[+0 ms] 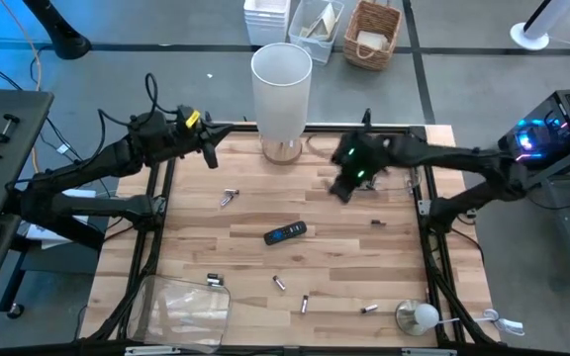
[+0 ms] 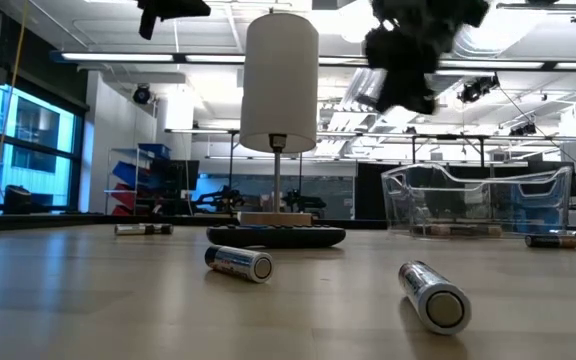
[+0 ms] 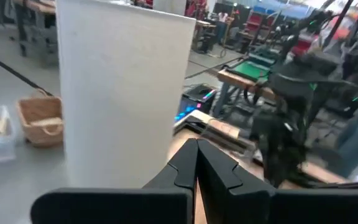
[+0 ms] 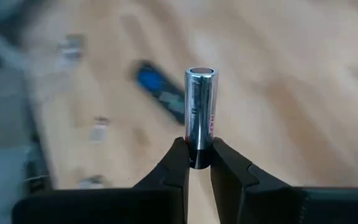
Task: Sort batteries
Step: Put the silver battery into the bottom transparent bin
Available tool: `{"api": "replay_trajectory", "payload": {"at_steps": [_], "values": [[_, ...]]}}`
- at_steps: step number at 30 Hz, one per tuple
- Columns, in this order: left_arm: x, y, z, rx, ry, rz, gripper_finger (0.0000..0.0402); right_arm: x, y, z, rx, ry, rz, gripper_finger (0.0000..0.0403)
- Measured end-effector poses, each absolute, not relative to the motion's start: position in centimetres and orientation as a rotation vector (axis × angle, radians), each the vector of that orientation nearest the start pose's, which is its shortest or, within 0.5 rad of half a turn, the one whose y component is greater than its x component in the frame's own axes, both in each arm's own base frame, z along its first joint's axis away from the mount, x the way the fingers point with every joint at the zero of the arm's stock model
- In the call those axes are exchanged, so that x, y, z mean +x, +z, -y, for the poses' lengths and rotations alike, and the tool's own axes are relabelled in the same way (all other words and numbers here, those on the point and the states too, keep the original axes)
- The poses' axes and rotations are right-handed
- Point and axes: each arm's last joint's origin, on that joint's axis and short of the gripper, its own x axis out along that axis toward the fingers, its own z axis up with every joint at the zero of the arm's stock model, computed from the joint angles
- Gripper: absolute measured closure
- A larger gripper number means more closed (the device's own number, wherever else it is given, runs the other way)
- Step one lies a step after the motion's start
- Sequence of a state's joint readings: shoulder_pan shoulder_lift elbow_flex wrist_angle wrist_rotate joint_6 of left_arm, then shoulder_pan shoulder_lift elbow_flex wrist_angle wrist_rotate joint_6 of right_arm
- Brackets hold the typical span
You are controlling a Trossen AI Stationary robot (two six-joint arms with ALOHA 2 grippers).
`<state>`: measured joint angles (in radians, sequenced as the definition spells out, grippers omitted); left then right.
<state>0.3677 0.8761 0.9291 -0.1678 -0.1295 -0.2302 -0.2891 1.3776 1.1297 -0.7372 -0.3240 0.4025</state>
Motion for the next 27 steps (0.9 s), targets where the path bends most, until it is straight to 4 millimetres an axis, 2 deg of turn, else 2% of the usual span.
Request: {"api": "replay_trajectory", "payload": {"at_steps": [5, 11, 15, 21, 24, 27], "values": [[17.7, 36.8, -6.4, -0.329, 0.471, -0.04, 0.0401, 32.0, 27.1, 2.5, 0.57, 0.134, -0.771, 0.0368], [18.0, 37.0, -5.5, -0.391, 0.386, -0.02, 0.0401, 36.6, 24.5, -2.4, 0.429, 0.342, -0.633, 0.0368], [18.2, 37.2, -5.0, -0.395, 0.304, -0.013, 0.0401, 39.5, 23.5, -5.9, 0.409, 0.384, -0.606, 0.0368], [18.3, 37.2, -4.5, -0.367, 0.238, -0.036, 0.0401, 44.8, 23.6, -11.4, 0.356, 0.422, -0.55, 0.0368], [18.4, 37.3, -4.4, -0.393, 0.23, -0.016, 0.0401, 47.4, 23.7, -13.4, 0.352, 0.456, -0.515, 0.0368], [18.3, 37.6, -4.4, -0.411, 0.22, 0.009, 0.0401, 49.8, 23.7, -14.5, 0.347, 0.468, -0.489, 0.0368]]}}
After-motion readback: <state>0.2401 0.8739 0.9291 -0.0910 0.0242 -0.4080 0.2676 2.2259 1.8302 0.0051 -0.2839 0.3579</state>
